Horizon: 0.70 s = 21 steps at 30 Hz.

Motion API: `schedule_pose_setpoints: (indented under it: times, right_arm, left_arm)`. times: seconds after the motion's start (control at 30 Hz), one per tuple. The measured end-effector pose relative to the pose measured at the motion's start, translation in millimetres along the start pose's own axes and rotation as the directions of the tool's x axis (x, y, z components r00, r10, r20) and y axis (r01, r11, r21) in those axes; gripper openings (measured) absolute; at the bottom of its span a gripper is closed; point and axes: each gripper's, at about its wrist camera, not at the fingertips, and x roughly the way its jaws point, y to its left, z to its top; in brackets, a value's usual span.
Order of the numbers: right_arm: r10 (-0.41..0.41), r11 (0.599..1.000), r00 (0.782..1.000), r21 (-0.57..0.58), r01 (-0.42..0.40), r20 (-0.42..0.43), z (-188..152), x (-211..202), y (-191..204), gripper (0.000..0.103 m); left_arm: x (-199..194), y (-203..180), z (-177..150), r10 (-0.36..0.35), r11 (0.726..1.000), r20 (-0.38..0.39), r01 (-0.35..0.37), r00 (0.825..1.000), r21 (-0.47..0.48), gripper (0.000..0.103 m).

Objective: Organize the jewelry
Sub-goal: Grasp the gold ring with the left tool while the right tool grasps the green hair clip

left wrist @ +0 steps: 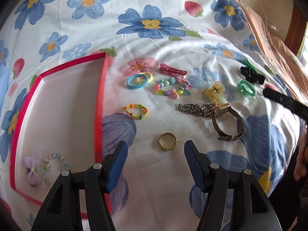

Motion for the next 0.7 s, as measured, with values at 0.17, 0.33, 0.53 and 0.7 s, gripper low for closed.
schedule_pose_setpoints:
  times: [0.17,0.33,0.53,0.7]
  right_arm:
    - [-0.021,1.0,1.0,-0.004,0.021,-0.017,12,17,-12,0.042]
    - [-0.039,0.999,0.998,-0.036,0.038,-0.049,18,38,-13,0.042]
    - [-0.051,0.998,0.993,-0.048,0.046,-0.109,13,60,-16,0.023]
    - [-0.031,0.999,0.996,-0.045,0.027,-0.086,10,47,-10,0.007]
  left_arm:
    - [23,-8,7,0.024,0.999,-0.035,-0.023,0.999,0.028,0.059]
    - [32,-13,7,0.02,0.999,-0.038,-0.018,0.999,0.051,0.045]
    - [32,-9,7,-0.039,0.999,-0.039,0.04,0.998,0.036,0.023]
    - [25,2,5,-0.088,0.996,-0.023,0.087,0.996,-0.004,0.022]
